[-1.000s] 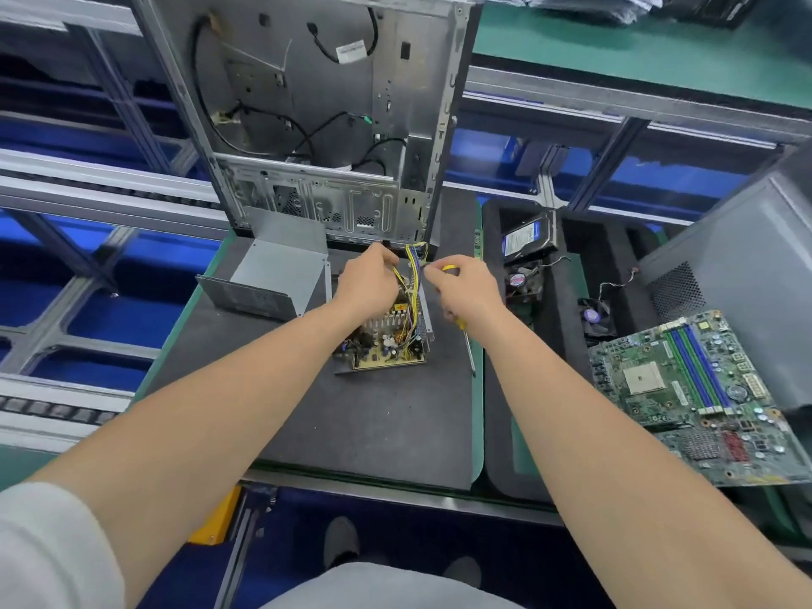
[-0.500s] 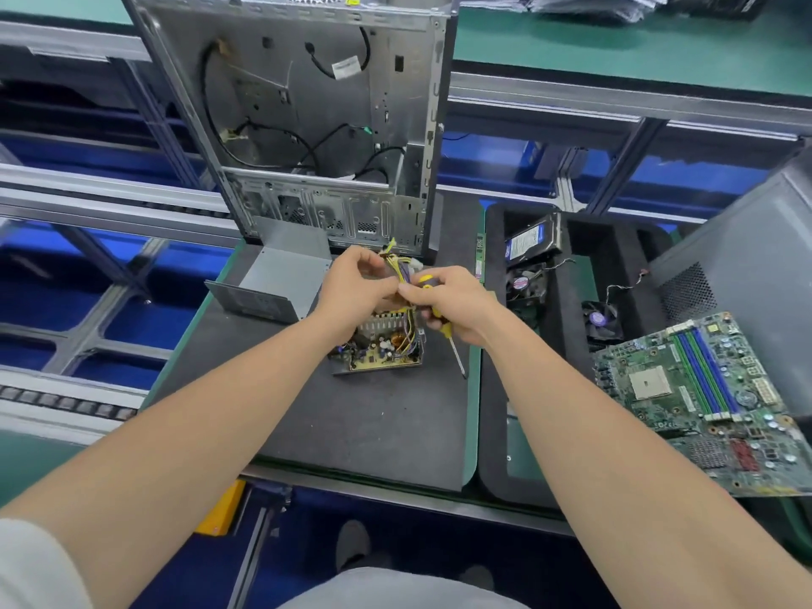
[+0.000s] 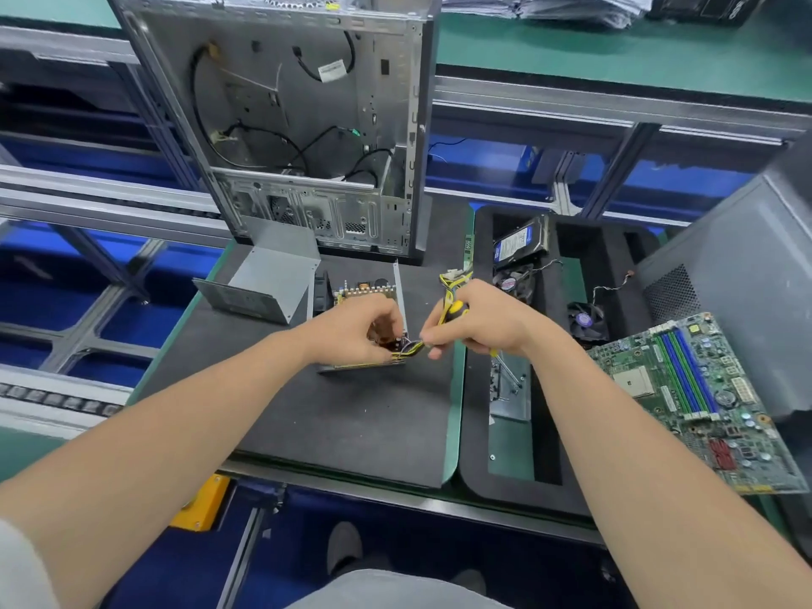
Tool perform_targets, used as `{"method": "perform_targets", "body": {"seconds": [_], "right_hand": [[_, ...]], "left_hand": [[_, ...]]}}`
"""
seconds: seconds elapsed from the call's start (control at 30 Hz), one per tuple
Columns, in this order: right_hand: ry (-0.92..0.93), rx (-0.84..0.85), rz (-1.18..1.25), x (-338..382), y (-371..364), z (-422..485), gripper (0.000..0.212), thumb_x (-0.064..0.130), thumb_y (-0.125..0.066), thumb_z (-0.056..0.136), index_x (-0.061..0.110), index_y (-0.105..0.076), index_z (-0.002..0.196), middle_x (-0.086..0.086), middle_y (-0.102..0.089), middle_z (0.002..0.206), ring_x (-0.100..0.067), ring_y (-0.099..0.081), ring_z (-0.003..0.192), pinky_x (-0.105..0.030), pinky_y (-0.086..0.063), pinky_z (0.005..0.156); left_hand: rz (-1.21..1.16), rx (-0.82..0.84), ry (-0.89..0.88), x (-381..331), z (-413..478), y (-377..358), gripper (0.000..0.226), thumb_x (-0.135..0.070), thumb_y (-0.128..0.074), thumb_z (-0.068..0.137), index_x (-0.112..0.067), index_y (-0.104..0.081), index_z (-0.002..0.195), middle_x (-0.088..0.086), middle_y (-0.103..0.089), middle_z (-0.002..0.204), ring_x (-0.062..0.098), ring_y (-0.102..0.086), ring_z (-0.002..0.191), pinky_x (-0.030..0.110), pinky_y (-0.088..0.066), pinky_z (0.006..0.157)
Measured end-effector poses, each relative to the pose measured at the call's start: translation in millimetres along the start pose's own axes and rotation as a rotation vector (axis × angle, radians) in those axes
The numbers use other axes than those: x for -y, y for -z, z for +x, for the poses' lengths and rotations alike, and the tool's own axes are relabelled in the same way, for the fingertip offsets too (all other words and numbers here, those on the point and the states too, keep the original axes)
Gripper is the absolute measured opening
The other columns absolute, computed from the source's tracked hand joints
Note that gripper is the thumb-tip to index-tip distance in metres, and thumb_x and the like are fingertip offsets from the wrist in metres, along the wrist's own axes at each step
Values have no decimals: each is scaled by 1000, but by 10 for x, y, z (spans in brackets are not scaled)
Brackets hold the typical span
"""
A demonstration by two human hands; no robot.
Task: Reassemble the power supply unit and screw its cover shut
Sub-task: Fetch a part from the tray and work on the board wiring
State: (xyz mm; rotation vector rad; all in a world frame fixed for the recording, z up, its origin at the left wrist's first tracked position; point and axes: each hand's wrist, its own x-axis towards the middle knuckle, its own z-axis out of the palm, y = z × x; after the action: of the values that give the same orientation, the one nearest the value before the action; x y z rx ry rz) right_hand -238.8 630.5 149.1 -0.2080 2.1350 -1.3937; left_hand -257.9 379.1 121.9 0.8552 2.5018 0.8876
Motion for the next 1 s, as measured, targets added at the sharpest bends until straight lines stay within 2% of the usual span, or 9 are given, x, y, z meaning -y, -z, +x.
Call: {"method": "perform_targets", "body": {"seconds": [0.1, 0.23, 0.4, 0.5, 0.57, 0.67, 0.8, 0.9, 1.0], "right_hand": [[1, 21, 35, -152, 38, -50, 17, 18, -79, 87, 4, -77, 96, -20, -78, 86, -25, -51, 58, -24, -27, 40], [-57, 23, 166, -330, 98, -83, 12, 3, -75, 89, -8, -71, 96, -30, -75, 90, -22, -70, 67, -22, -26, 38], [-57, 63, 164, -468, 170, -137, 15, 1, -71, 93, -11, -70, 102, -27, -77, 98, -28, -71, 82, -21, -28, 38], [-56, -115, 292, -504, 149, -99, 4, -2, -67, 96, -3, -71, 95, -20, -76, 95, -31, -78, 92, -20, -26, 36], [-30, -231, 402, -509, 117, -38, 5, -1, -66, 97, -2, -69, 94, -19, -74, 92, -32, -79, 94, -22, -24, 36], [-37, -353, 522, -468, 44, 80, 8, 6, -67, 99, -2, -68, 97, -23, -77, 92, -26, -80, 83, -22, -29, 37], [-126, -516, 636, -458, -44, 220, 6, 8, -66, 100, 7, -65, 95, -18, -76, 84, -17, -74, 61, -23, -28, 37], [-87, -623, 636, -456, -84, 305, 11, 8, -67, 101, 9, -64, 90, -11, -73, 82, -18, -76, 67, -21, -45, 41], [-36, -647, 499, -432, -102, 353, 13, 16, -70, 100, 9, -66, 90, -9, -73, 80, -25, -79, 78, -23, -51, 46]], "left_hand": [[50, 7, -50, 60, -42, -53, 35, -21, -88, 76, -22, -66, 105, -13, -62, 100, -1, -57, 87, 11, -43, 77], [141, -9, -117, 121, -33, -104, 31, -25, -89, 79, -20, -74, 106, -12, -66, 97, 2, -58, 87, 17, -47, 78], [164, -24, -149, 160, -27, -155, 29, -26, -90, 79, -21, -75, 103, -22, -59, 91, -9, -55, 86, 5, -39, 77], [181, -39, -87, 173, -20, -190, 32, -31, -89, 79, -23, -72, 105, -26, -60, 90, -9, -56, 85, 6, -41, 77], [190, -31, -19, 166, -17, -226, 39, -38, -87, 79, -26, -67, 109, -20, -66, 98, -1, -60, 86, 19, -50, 80], [236, -64, 53, 120, 2, -285, 35, -46, -80, 85, -28, -63, 109, -13, -72, 102, 7, -64, 88, 31, -55, 80], [318, -123, 101, 51, 58, -305, 18, -40, -65, 99, -25, -63, 109, -13, -76, 102, 16, -69, 93, 40, -57, 80], [446, -168, 83, 28, 75, -313, 18, -43, -62, 99, -25, -65, 103, -9, -75, 95, 21, -69, 89, 37, -55, 73], [647, -354, -100, 65, 80, -335, 25, -47, -70, 90, -23, -69, 88, -5, -66, 86, 23, -63, 82, 36, -45, 72]]}}
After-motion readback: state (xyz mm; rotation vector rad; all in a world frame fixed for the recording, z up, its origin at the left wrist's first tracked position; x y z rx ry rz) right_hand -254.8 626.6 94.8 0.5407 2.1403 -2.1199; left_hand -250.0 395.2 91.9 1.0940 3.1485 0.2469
